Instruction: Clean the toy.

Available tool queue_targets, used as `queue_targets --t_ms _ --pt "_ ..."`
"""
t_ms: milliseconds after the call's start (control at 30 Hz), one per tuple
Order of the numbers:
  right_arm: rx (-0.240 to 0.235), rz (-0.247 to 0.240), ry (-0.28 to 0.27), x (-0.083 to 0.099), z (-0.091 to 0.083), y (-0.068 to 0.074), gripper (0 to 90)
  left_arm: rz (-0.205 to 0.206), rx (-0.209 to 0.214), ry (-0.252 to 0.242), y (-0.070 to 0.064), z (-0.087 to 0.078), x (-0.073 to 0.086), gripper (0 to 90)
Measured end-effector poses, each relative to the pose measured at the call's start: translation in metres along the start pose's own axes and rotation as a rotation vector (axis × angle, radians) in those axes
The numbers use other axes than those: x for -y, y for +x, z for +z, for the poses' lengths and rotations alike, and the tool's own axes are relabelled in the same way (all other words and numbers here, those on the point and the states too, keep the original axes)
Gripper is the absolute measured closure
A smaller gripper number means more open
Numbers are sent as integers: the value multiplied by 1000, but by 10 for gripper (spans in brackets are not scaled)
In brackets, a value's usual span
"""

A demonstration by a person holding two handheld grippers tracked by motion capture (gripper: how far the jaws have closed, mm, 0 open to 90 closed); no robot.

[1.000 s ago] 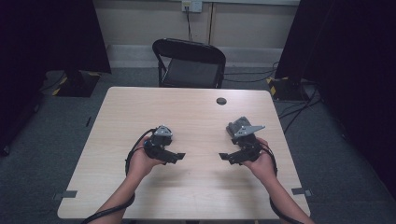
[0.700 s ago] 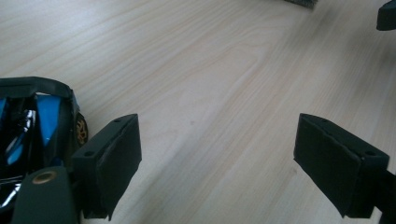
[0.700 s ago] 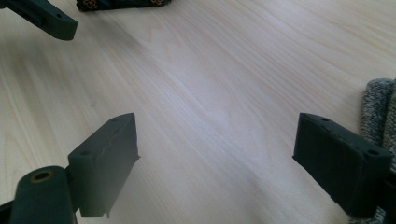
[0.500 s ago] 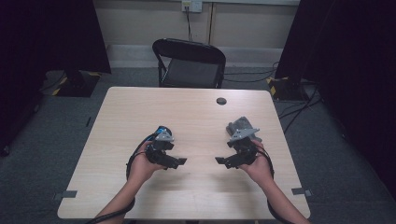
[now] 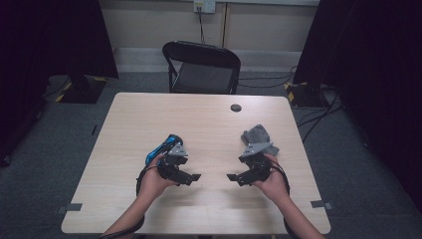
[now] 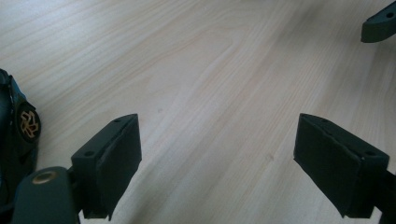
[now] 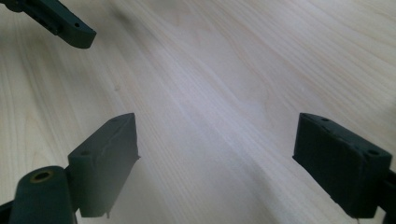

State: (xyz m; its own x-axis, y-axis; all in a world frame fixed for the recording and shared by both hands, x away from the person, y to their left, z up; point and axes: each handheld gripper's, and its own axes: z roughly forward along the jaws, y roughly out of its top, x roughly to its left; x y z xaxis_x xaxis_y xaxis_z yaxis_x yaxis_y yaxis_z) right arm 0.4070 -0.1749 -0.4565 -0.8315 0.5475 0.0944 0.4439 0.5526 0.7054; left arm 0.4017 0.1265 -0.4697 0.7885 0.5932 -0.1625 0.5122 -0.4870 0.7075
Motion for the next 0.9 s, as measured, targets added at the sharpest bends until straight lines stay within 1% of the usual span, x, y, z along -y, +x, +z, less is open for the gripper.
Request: queue_targets --t_ms 167,200,300,500,667,733,767,900 --pt "-8 -6 12 6 2 3 131 12 5 11 -4 2 3 146" --pt "-9 -6 11 6 2 3 131 12 11 11 -5 2 3 147" --pt "-15 2 8 10 2 4 131 18 15 12 -7 3 3 146" --pt "-20 4 14 15 4 6 131 23 8 21 -9 4 8 147" --pt "-28 1 24 18 6 9 131 38 10 32 -12 6 11 147" --pt "-27 -1 26 19 7 9 131 38 10 31 -13 7 13 147" --pt "-30 1 27 19 7 10 131 43 19 34 -14 7 14 147" --pt "-34 -9 32 20 9 13 131 59 19 49 -16 9 17 147"
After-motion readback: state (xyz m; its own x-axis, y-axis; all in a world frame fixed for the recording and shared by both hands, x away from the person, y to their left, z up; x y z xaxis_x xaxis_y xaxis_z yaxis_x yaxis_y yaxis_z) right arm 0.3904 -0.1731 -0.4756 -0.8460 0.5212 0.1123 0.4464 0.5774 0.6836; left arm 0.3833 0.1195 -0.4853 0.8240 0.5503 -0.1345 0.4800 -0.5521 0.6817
